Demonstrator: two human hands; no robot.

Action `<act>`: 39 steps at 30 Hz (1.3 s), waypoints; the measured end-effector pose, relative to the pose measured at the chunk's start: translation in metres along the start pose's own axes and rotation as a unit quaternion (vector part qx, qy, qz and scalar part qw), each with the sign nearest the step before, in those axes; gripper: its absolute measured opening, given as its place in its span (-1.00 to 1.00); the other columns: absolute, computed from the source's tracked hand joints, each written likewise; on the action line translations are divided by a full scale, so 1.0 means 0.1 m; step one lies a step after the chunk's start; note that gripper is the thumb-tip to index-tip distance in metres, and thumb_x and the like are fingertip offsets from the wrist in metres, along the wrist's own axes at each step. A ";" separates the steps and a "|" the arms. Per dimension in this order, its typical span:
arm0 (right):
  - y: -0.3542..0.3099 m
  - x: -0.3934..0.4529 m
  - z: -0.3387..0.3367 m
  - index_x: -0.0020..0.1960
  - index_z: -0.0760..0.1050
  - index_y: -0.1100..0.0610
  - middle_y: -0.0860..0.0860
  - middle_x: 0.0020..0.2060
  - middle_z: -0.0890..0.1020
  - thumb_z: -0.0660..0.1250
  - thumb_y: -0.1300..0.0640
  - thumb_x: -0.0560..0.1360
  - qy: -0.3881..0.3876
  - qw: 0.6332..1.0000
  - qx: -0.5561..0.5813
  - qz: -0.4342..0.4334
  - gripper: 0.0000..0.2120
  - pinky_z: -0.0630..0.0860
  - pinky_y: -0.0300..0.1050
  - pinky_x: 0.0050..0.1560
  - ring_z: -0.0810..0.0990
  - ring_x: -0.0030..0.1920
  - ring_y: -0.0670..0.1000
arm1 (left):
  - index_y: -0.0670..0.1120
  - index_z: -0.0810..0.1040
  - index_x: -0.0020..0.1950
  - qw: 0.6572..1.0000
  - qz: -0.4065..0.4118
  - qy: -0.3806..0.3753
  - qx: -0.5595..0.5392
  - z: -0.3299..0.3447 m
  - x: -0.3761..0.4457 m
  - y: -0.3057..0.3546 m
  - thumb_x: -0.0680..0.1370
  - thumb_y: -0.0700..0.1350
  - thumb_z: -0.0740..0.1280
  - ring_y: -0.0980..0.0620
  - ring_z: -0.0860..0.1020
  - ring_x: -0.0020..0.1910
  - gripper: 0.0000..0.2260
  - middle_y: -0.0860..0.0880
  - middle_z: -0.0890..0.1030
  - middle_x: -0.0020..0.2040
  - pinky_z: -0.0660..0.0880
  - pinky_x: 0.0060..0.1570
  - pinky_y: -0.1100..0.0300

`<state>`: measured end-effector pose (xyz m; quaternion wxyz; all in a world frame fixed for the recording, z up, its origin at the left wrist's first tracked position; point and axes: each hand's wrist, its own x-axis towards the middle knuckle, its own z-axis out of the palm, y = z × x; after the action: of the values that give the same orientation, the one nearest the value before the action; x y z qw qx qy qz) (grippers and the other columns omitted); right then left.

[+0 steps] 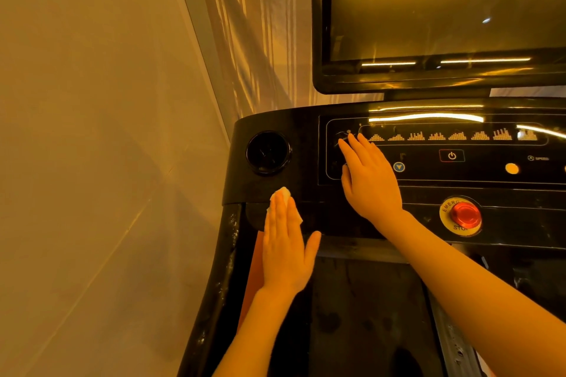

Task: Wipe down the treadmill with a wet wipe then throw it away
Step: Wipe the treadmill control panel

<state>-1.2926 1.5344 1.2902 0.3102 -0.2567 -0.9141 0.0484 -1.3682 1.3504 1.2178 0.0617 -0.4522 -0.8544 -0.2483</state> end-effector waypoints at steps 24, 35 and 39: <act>-0.29 0.61 0.10 0.55 0.18 0.15 0.12 0.55 0.17 0.04 -0.11 0.66 -0.081 0.995 -0.062 -0.017 -0.46 -0.06 0.02 0.53 0.04 0.57 0.10 | 0.03 -0.39 0.48 0.985 -0.115 -0.002 -0.130 -0.30 0.63 -0.45 0.53 0.34 -0.19 0.12 -0.32 0.51 -0.32 0.08 -0.37 0.49 -0.27 0.47 0.19; -0.31 0.60 0.08 0.56 0.16 0.14 0.10 0.56 0.14 0.00 -0.15 0.64 -0.096 0.993 -0.072 -0.013 -0.42 -0.09 -0.01 0.52 0.01 0.57 0.09 | -0.05 -0.29 0.57 0.973 -0.153 -0.018 -0.170 -0.37 1.17 -0.76 0.47 0.36 -0.16 0.08 -0.26 0.55 -0.20 -0.02 -0.27 0.59 -0.23 0.47 0.18; -0.33 0.61 0.08 0.56 0.16 0.13 0.09 0.56 0.14 -0.01 -0.17 0.63 -0.097 0.992 -0.078 -0.010 -0.41 -0.11 -0.03 0.50 0.01 0.57 0.08 | -0.03 -0.30 0.57 0.971 -0.158 -0.038 -0.174 -0.44 1.40 -0.83 0.44 0.41 -0.06 0.06 -0.24 0.55 -0.12 0.00 -0.27 0.58 -0.17 0.47 0.14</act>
<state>-1.3525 1.5370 1.3249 0.1996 -0.2648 -0.9434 -0.0012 -1.5218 1.3937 1.2718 -0.0904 -0.3241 -0.8606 -0.3824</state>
